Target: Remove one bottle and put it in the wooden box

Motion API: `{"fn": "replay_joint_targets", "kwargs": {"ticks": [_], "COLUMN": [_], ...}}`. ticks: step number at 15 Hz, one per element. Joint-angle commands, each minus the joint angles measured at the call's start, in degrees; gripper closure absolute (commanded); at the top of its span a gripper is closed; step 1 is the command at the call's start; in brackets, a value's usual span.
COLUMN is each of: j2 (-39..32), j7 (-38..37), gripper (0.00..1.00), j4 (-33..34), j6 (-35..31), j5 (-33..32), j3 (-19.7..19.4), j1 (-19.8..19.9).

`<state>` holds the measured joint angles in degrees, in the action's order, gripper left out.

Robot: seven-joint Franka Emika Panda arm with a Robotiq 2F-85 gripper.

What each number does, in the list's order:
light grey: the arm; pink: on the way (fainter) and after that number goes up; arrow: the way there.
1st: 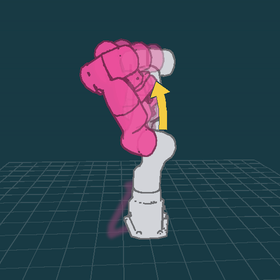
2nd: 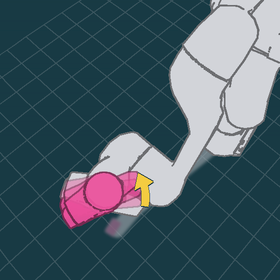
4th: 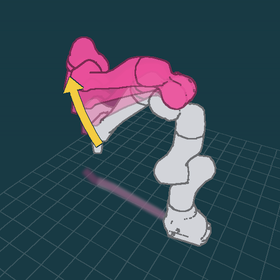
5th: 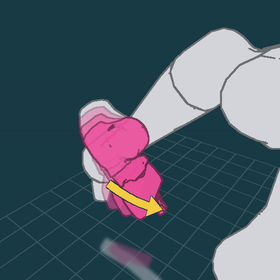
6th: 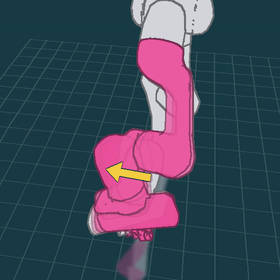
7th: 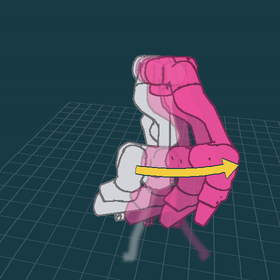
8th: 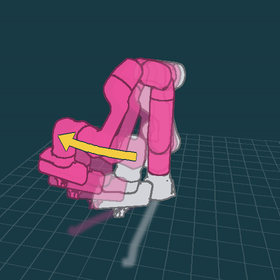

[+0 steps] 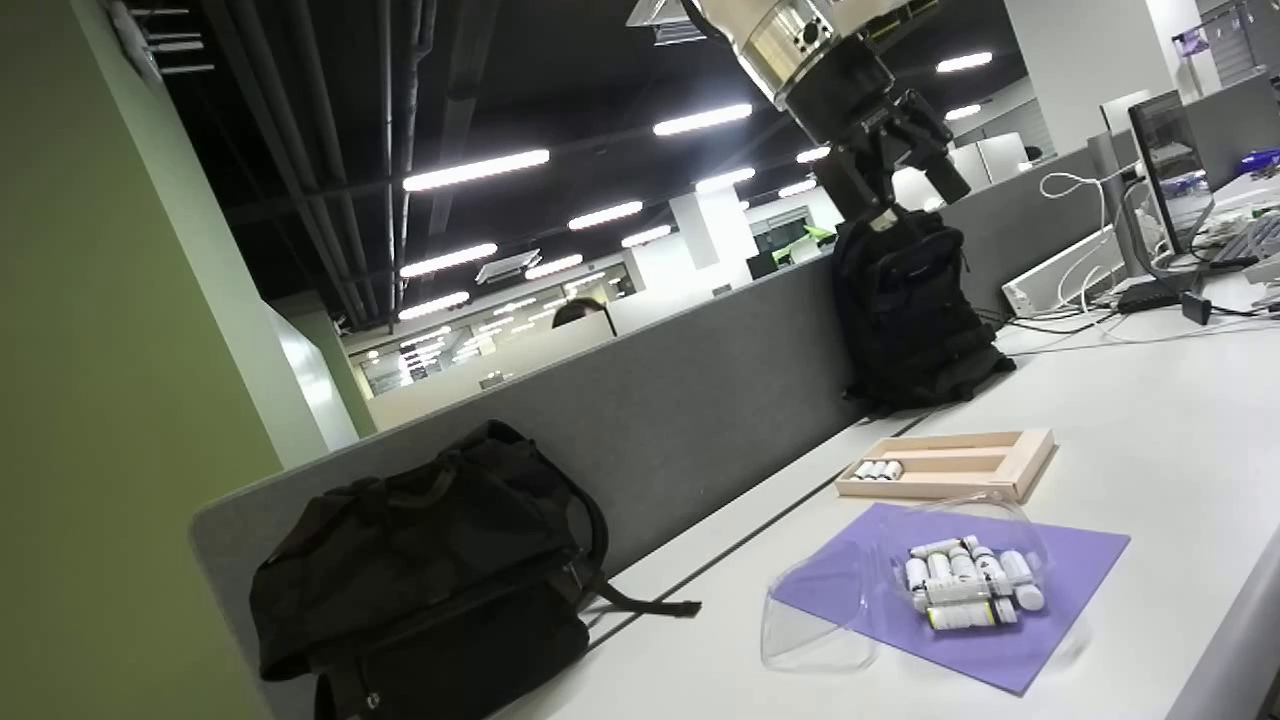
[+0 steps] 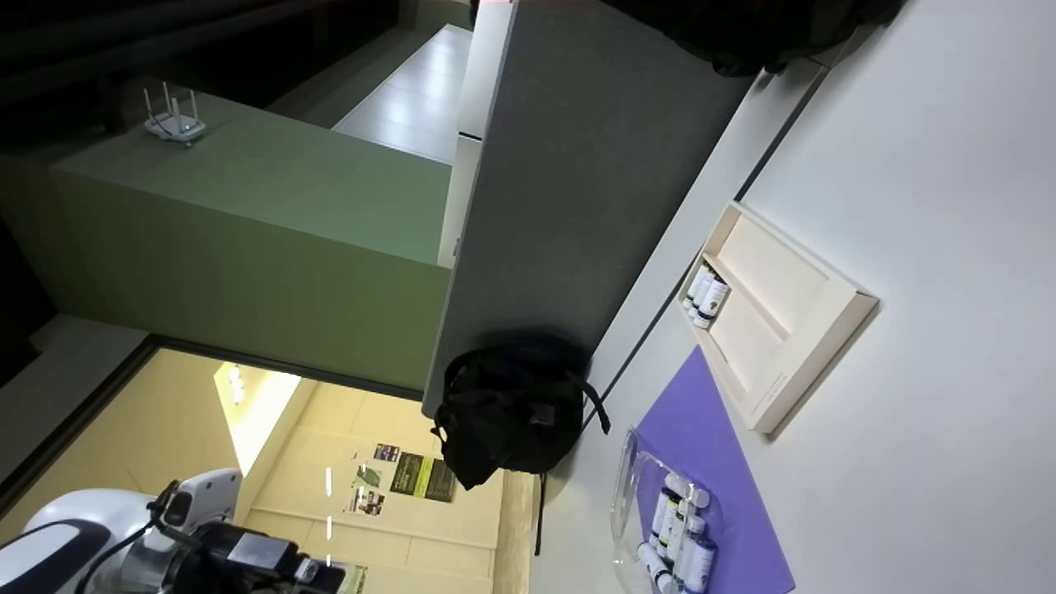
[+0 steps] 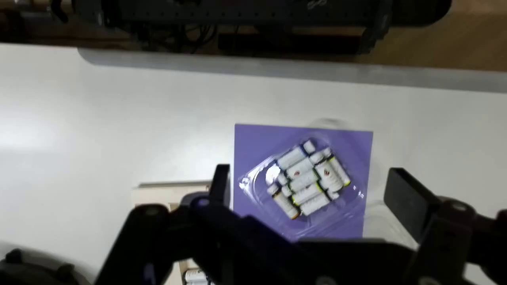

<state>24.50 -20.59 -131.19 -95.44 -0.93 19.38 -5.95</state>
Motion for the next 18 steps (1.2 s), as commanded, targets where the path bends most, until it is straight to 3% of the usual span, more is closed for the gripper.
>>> {"fn": "replay_joint_targets", "kwargs": {"ticks": [1, 4, 8, 12, 13, 14, 18], "j2": [-5.15, -13.01, -25.57, -36.6, -38.94, -34.7, -39.52], "j7": [5.58, 10.07, 15.75, 22.28, 18.42, 20.41, 20.13], "gripper": [0.0, 0.0, 0.0, 0.0, 0.0, 0.0, 0.0], "j4": [-2.87, -3.6, -1.61, 2.65, 4.73, -0.03, 3.58], "j6": [-12.04, -22.24, -30.21, -31.75, -29.4, -32.55, -31.45], "j5": [-6.97, -10.96, -10.08, -7.27, -8.51, -8.0, -7.92], "j3": [-4.03, -7.4, -10.82, -11.24, -11.5, -11.89, -11.9], "j1": [1.01, 2.32, 2.32, 1.16, 0.35, 0.86, -0.04]}}
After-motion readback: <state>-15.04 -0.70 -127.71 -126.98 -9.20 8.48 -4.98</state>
